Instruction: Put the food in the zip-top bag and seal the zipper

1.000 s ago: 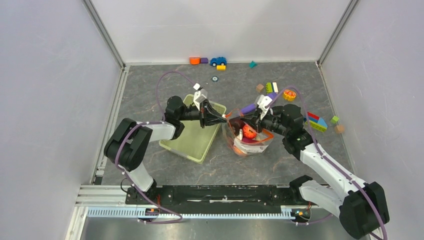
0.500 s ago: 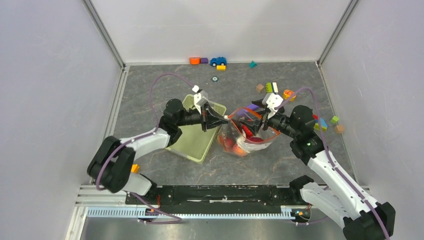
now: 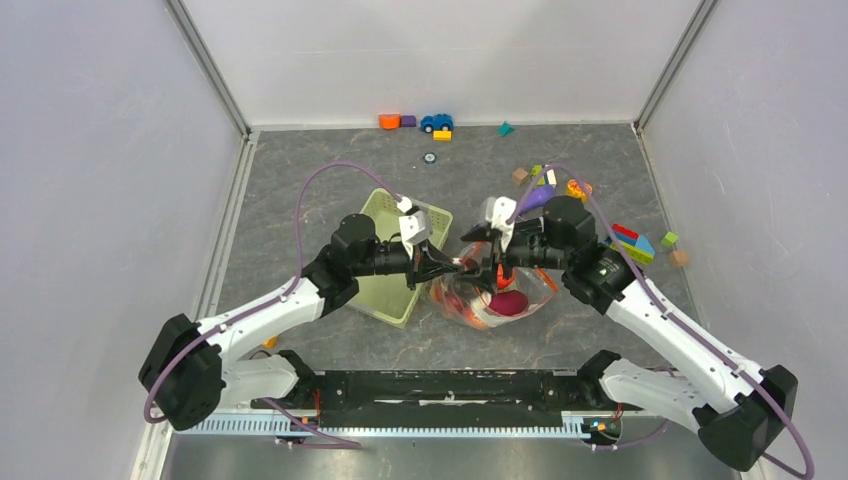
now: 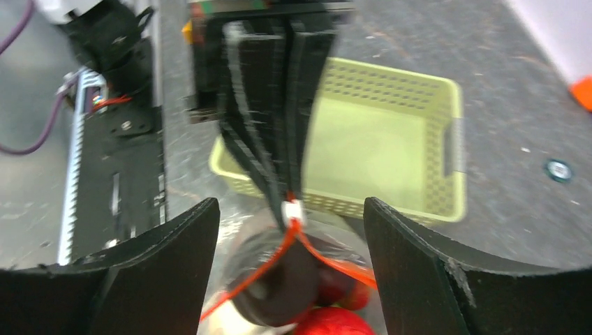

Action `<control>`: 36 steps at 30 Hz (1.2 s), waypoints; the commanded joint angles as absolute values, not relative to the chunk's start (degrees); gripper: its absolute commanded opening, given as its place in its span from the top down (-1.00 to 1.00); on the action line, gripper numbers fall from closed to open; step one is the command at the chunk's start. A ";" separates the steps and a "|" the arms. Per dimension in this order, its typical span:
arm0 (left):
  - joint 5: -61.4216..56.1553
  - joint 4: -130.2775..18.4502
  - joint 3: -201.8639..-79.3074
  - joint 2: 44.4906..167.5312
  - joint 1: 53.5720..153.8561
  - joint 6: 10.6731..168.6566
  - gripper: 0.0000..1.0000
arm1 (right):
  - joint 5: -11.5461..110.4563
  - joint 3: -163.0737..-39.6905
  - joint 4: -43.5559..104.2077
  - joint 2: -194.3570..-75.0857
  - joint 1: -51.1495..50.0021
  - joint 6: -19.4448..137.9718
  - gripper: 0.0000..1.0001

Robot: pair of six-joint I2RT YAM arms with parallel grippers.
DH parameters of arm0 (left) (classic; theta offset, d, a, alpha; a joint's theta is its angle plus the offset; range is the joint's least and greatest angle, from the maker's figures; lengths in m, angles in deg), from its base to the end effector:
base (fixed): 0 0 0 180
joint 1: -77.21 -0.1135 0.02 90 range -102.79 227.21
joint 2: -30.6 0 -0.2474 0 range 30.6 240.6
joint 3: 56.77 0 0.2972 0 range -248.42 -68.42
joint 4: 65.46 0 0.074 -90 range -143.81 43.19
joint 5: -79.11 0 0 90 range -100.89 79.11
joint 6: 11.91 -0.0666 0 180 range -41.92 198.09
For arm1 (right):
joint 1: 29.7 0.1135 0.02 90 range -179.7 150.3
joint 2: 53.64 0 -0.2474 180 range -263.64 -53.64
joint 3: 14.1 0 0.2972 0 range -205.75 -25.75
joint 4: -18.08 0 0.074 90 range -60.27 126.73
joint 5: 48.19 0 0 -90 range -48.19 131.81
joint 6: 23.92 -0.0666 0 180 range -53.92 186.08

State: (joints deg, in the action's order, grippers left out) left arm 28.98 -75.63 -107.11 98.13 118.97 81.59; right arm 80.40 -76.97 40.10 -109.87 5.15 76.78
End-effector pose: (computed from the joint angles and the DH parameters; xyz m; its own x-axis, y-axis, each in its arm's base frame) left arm 0.2204 -0.2540 0.2390 -0.1512 0.0722 -0.9859 0.9784 0.1535 -0.1388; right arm 0.2218 0.2051 0.3201 -0.0393 -0.2042 -0.9781 -0.9643 0.2645 -0.0165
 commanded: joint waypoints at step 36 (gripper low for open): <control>18.75 -73.29 -103.80 88.82 120.98 79.57 0.96 | 72.97 -81.33 47.60 -115.45 14.68 80.69 1.00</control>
